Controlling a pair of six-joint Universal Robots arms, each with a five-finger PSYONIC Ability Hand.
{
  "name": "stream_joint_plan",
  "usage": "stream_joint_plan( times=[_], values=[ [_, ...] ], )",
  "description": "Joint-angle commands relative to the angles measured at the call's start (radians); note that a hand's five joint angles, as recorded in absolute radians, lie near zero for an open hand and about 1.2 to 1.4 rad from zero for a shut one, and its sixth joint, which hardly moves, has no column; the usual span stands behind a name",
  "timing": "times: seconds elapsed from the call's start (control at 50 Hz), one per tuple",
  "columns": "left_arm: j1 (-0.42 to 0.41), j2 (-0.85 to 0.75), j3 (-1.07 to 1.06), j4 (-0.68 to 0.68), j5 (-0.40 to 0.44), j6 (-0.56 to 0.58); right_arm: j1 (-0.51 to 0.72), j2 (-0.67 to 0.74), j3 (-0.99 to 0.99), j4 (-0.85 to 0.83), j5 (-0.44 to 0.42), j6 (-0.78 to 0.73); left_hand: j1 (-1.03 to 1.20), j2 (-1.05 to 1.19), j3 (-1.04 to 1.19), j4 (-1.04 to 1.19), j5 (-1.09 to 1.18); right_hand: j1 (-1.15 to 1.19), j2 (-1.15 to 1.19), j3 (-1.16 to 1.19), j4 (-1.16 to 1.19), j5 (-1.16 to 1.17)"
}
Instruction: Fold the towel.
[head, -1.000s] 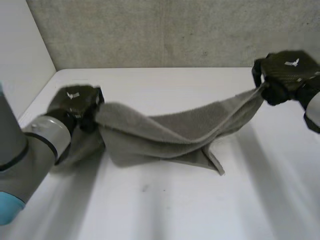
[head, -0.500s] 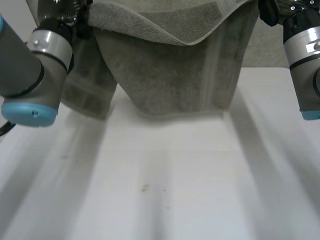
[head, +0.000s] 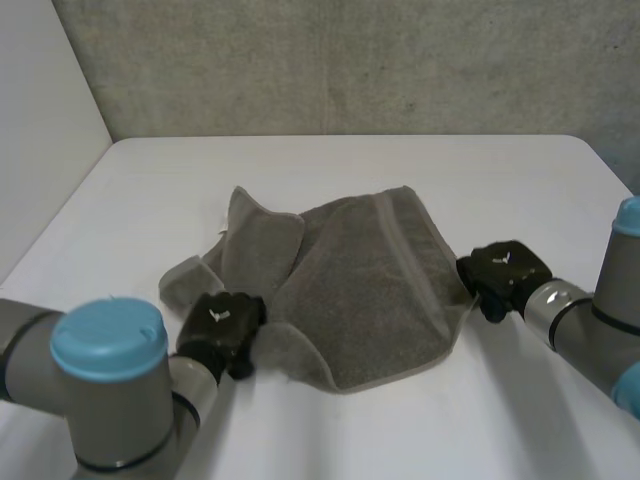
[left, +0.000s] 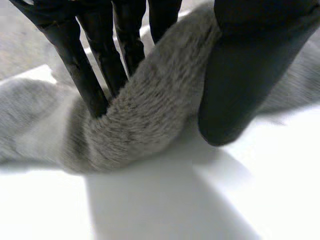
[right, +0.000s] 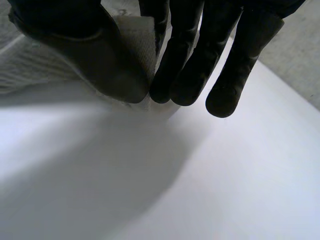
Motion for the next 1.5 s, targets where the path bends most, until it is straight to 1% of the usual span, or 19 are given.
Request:
stream_joint_plan(
  times=[0.02,0.12,0.2,0.26,0.32,0.4,0.46,0.54,0.64,0.78,0.88,1.1,1.28,1.32,1.36,1.38,1.44,1.46,1.5],
  values=[
    [-0.043,0.057,-0.024,-0.045,0.001,0.007,-0.008,-0.065,0.097,-0.052,-0.008,0.011,-0.28,-0.276,-0.28,-0.277,-0.286,0.053,0.059,0.061,0.049,0.057],
    [-0.021,0.127,0.005,-0.111,0.004,0.009,-0.059,-0.087,0.165,-0.146,-0.009,0.009,-0.459,-0.456,-0.459,-0.456,-0.466,0.053,0.059,0.061,0.049,0.057],
    [0.028,0.169,0.045,-0.137,0.012,0.007,-0.083,-0.102,0.18,-0.169,-0.012,0.006,-0.466,-0.462,-0.465,-0.463,-0.472,0.053,0.059,0.061,0.049,0.057],
    [0.115,0.187,0.112,-0.157,0.024,0.007,-0.097,-0.107,0.177,-0.178,-0.014,0.008,-0.442,-0.439,-0.442,-0.439,-0.449,0.053,0.059,0.061,0.049,0.057],
    [0.132,0.186,0.143,-0.165,0.042,0.007,-0.099,-0.107,0.176,-0.18,-0.014,0.008,-0.427,-0.424,-0.427,-0.424,-0.434,0.053,0.059,0.061,0.049,0.057],
    [0.167,0.125,0.255,-0.215,0.145,0.007,-0.103,-0.104,0.179,-0.183,-0.014,0.008,-0.287,-0.283,-0.287,-0.284,-0.293,0.053,0.059,0.061,0.049,0.057],
    [0.186,0.039,0.348,-0.267,0.217,0.009,-0.102,-0.099,0.183,-0.184,-0.014,0.008,-0.278,-0.274,-0.277,-0.275,-0.284,0.053,0.059,0.061,0.049,0.057],
    [0.19,-0.028,0.432,-0.341,0.254,0.01,-0.097,-0.095,0.186,-0.183,-0.017,0.008,-0.257,-0.254,-0.257,-0.254,-0.264,0.053,0.059,0.061,0.049,0.057],
    [0.197,-0.139,0.53,-0.482,0.256,0.087,-0.094,-0.092,0.188,-0.184,-0.02,0.006,-0.257,-0.254,-0.257,-0.254,-0.264,0.053,0.059,0.061,0.049,0.057],
    [0.261,-0.19,0.563,-0.476,0.256,0.215,-0.094,-0.09,0.185,-0.188,-0.023,0.0,-0.199,-0.195,-0.198,-0.196,-0.205,0.053,0.059,0.061,0.049,0.057],
    [0.305,-0.219,0.59,-0.435,0.256,0.274,-0.096,-0.076,0.185,-0.192,-0.023,-0.003,0.036,0.039,0.036,0.039,0.029,0.053,0.059,0.061,0.049,0.057],
    [0.318,-0.238,0.593,-0.395,0.259,0.285,-0.096,-0.067,0.183,-0.192,-0.023,-0.006,0.048,0.052,0.048,0.051,0.042,0.053,0.059,0.061,0.049,0.057],
    [0.318,-0.261,0.582,-0.393,0.253,0.372,-0.096,-0.064,0.182,-0.192,-0.023,-0.012,0.072,0.075,0.072,0.075,0.065,0.053,0.059,0.061,0.049,0.057],
    [0.318,-0.261,0.577,-0.395,0.251,0.384,-0.096,-0.064,0.182,-0.192,-0.023,-0.015,0.122,0.125,0.122,0.125,0.115,0.053,0.059,0.061,0.049,0.057],
    [0.319,-0.255,0.562,-0.399,0.248,0.398,-0.096,-0.066,0.182,-0.192,-0.023,-0.015,0.308,0.312,0.309,0.311,0.302,0.053,0.059,0.061,0.049,0.057],
    [0.319,-0.255,0.562,-0.399,0.248,0.398,-0.096,-0.066,0.182,-0.192,-0.023,-0.015,0.309,0.313,0.31,0.312,0.303,0.053,0.059,0.061,0.049,0.057],
    [0.322,-0.239,0.545,-0.401,0.248,0.398,-0.096,-0.066,0.179,-0.192,-0.022,-0.015,0.509,0.513,0.509,0.512,0.503,0.053,0.059,0.061,0.049,0.057],
    [0.327,-0.223,0.536,-0.401,0.246,0.397,-0.097,-0.069,0.177,-0.191,-0.02,-0.015,0.637,0.64,0.637,0.64,0.63,0.053,0.059,0.061,0.049,0.057],
    [0.333,-0.198,0.522,-0.399,0.245,0.395,-0.099,-0.076,0.174,-0.191,-0.017,-0.014,0.638,0.641,0.638,0.641,0.632,0.053,0.059,0.061,0.049,0.057]
  ],
)
